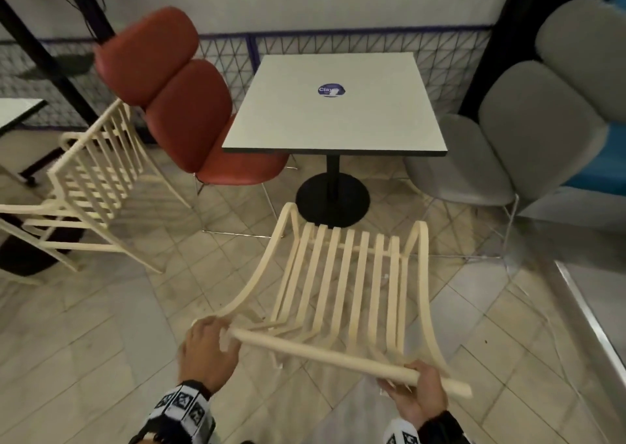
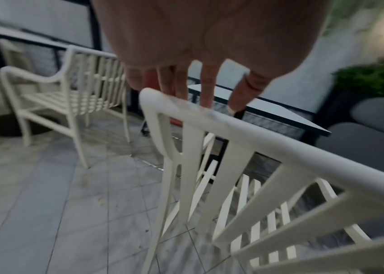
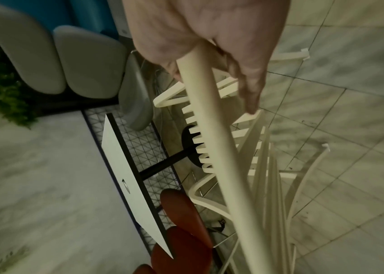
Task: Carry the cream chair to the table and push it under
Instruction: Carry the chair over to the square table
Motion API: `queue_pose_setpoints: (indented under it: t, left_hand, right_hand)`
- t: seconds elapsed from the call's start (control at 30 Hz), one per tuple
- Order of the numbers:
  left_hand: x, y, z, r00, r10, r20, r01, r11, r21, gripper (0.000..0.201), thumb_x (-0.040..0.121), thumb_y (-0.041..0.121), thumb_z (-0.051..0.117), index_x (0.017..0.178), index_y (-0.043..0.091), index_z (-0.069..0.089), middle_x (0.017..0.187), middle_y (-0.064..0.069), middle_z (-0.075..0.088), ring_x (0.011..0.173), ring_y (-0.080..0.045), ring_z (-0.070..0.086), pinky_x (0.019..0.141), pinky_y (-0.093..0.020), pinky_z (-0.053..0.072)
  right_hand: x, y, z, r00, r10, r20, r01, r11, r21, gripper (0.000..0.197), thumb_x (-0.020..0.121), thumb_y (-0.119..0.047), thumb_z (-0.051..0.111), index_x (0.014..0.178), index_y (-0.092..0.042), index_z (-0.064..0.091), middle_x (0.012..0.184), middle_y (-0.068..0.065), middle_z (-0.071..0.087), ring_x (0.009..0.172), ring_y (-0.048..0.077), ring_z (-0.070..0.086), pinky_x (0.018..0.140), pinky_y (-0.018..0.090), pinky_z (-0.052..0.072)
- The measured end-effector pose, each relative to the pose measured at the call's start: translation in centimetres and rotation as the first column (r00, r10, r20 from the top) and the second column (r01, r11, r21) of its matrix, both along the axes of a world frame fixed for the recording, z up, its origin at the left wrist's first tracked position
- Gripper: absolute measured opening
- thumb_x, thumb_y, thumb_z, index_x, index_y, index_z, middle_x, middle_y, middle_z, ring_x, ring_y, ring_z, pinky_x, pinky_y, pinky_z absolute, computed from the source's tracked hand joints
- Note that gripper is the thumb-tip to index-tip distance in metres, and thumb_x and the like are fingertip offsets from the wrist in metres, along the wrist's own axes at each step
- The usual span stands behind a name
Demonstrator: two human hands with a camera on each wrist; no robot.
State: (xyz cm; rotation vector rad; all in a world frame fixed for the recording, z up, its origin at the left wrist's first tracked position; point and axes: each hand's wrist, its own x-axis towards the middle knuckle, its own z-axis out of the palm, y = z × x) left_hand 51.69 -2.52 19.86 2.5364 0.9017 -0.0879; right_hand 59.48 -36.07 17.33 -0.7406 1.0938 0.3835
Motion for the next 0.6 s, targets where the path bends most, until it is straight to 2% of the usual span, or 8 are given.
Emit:
queue_pose_setpoints:
  t: [0.1,0.2,0.23,0.3,0.37,0.43,0.5,0.6]
  left_hand:
    - [0.8,0.5,0.2,0.952,0.306,0.026,-0.303,0.95,-0.077,0.057,0.08,0.031,0.073,0.129,0.009,0.054,0.137,-0.02,0.044,0.125,-0.04,0.044,0.104,-0.054,0.037]
    - [2.3,1.8,-1.4,0.851,0.517,-0.094,-0.518,0.794,-0.318,0.076,0.078,0.034,0.076,0.132,-0.008,0.043,0.131,-0.032,0.047,0.121,-0.044,0.046,0.099,-0.05,0.042]
    - [2.9,2.1,-1.8,0.807,0.573,-0.142,-0.574,0.706,-0.416,0.074,0.075,0.038,0.077,0.125,-0.008,0.048,0.122,-0.03,0.055,0.112,-0.043,0.053,0.094,-0.048,0.047]
    - [3.8,1.8,-2.1,0.697,0.68,-0.228,-0.631,0.429,-0.646,0.049,0.075,0.031,0.078,0.104,-0.002,0.057,0.103,-0.024,0.062,0.092,-0.037,0.06,0.079,-0.049,0.057]
    - [4.8,1.9,-3.0,0.604,0.74,-0.296,-0.621,0.204,-0.757,0.023,0.079,0.011,0.074,0.091,0.0,0.058,0.09,-0.021,0.06,0.081,-0.035,0.059,0.059,-0.046,0.06]
    - [5.9,1.9,-3.4,0.562,0.731,-0.387,-0.61,0.05,-0.791,0.017,0.077,0.003,0.066,0.089,-0.001,0.054,0.079,-0.021,0.056,0.07,-0.034,0.056,0.051,-0.045,0.057]
    - [7.4,2.1,-3.6,0.553,0.698,-0.455,-0.621,-0.019,-0.784,0.018,0.073,0.004,0.056,0.09,0.0,0.05,0.071,-0.021,0.054,0.06,-0.033,0.053,0.055,-0.04,0.049]
    - [11.1,2.2,-2.1,0.593,0.675,-0.439,-0.62,0.036,-0.784,0.006,0.08,0.004,0.047,0.076,0.0,0.046,0.054,-0.019,0.051,0.045,-0.031,0.048,0.042,-0.031,0.043]
  right_hand:
    - [0.1,0.2,1.2,1.0,-0.013,0.0,0.013,0.999,-0.032,0.013,0.075,0.003,0.048,0.074,-0.01,0.044,0.086,0.016,0.046,0.08,0.037,0.052,0.065,0.053,0.055]
    - [0.4,0.1,1.2,1.0,-0.004,-0.016,0.004,0.999,-0.036,0.03,0.059,0.004,0.049,0.087,-0.007,0.051,0.097,0.022,0.051,0.081,0.037,0.055,0.058,0.051,0.055]
    - [0.4,-0.2,0.8,1.0,0.005,-0.025,-0.006,0.999,-0.053,0.047,0.054,0.003,0.049,0.1,-0.006,0.055,0.105,0.025,0.054,0.087,0.038,0.057,0.057,0.053,0.056]
    - [0.5,-0.3,0.6,1.0,-0.003,-0.015,0.002,0.999,-0.035,0.07,0.055,0.003,0.048,0.124,-0.006,0.054,0.118,0.026,0.057,0.096,0.04,0.06,0.058,0.055,0.056]
    - [0.9,0.0,0.9,1.0,-0.015,-0.025,0.014,0.999,-0.05,0.069,0.06,0.003,0.048,0.128,-0.005,0.053,0.122,0.024,0.059,0.101,0.04,0.061,0.063,0.053,0.057]
    - [1.7,0.3,1.0,1.0,-0.025,-0.016,0.024,0.998,-0.061,0.065,0.06,0.001,0.051,0.125,-0.004,0.052,0.127,0.025,0.058,0.111,0.042,0.058,0.072,0.052,0.055]
    - [3.0,0.4,1.4,1.0,-0.018,-0.018,0.018,0.999,-0.048,0.064,0.055,0.0,0.054,0.119,-0.003,0.054,0.126,0.027,0.058,0.119,0.043,0.055,0.079,0.055,0.053]
    - [6.2,1.4,3.1,0.999,0.035,0.042,-0.033,0.999,-0.04,0.019,0.072,0.004,0.049,0.087,-0.009,0.05,0.107,0.026,0.059,0.121,0.044,0.053,0.075,0.054,0.055]
